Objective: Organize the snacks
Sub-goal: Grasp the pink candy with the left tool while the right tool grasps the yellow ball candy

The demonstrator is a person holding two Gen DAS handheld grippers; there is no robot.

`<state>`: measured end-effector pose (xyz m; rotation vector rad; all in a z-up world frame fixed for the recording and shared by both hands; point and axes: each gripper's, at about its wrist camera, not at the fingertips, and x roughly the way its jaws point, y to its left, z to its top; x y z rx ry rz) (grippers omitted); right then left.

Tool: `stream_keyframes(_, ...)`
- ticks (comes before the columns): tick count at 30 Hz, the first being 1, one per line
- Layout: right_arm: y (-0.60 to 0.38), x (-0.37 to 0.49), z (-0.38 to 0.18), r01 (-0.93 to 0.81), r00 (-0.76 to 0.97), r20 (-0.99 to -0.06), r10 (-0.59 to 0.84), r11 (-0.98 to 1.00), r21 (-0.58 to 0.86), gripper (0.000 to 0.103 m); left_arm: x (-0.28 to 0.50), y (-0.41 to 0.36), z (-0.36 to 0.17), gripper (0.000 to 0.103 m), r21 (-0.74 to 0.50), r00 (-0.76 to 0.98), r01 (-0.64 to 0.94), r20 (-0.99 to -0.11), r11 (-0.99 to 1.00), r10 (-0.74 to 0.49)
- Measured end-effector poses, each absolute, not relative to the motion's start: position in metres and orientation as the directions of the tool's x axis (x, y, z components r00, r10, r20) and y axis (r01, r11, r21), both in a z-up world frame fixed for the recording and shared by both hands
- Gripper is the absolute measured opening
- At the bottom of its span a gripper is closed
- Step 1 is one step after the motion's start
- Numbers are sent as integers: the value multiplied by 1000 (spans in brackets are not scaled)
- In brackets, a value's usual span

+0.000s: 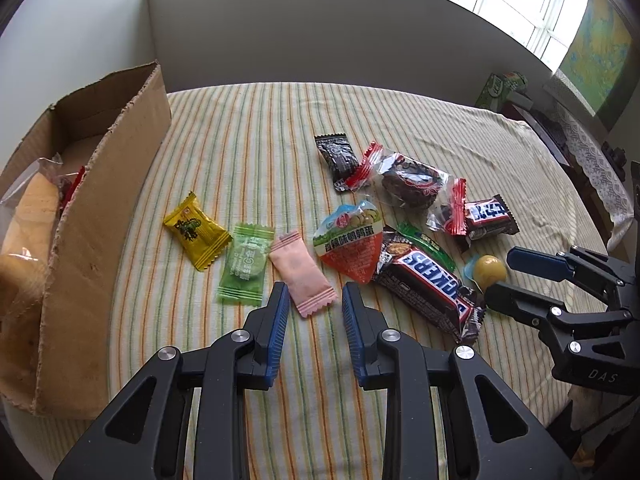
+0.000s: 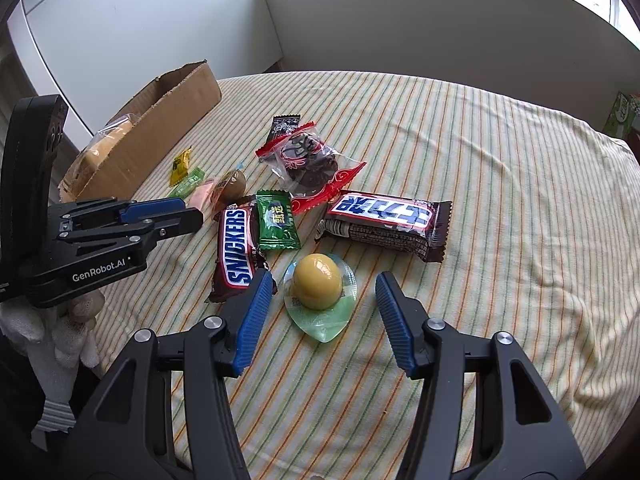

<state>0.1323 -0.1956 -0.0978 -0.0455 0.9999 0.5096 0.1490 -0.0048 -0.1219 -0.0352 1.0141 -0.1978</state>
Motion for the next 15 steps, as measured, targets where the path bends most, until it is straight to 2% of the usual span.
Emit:
stream_keyframes(6, -192, 135, -101, -441, 431, -815, 387, 878, 183, 57, 155, -3, -126, 26, -90, 518, 144, -842, 985, -153)
stream_keyframes(11, -185, 137, -101, -460, 428, -819, 383, 872, 167, 57, 160, -2, -127, 40, -79, 521, 132, -842, 988, -137)
stream_keyframes(15, -179, 137, -102, -477, 436, -826, 358, 870, 125, 57, 166, -3, -127, 40, -54, 527, 141, -841, 989, -121)
